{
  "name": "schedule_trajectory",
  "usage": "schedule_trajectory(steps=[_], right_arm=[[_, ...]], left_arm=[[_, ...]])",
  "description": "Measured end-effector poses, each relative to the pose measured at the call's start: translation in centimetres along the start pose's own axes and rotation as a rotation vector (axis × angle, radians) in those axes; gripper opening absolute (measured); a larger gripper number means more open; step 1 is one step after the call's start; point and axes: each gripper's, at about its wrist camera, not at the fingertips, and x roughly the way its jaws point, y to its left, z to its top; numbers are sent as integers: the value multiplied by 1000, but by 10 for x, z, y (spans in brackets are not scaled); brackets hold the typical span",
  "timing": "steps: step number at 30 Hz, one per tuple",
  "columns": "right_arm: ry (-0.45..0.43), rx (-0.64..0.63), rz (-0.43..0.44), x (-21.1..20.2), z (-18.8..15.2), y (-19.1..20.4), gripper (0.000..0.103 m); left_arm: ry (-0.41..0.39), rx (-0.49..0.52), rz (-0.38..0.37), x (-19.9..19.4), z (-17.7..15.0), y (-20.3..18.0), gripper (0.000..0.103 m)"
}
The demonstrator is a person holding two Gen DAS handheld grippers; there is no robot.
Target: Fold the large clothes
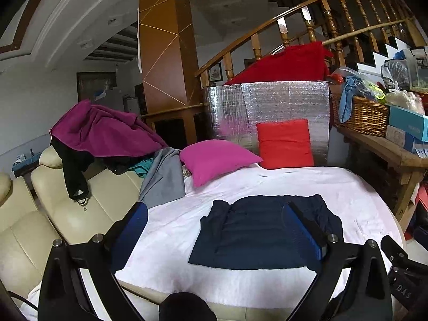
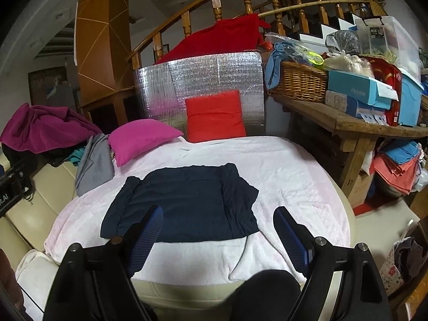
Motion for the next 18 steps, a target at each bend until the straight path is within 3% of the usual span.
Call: schedule_trajectory(steps=[18], right_arm=[[30,11,6,11,-6,2,87]], left_arm=[[9,22,-11,3,-3,-2,100]])
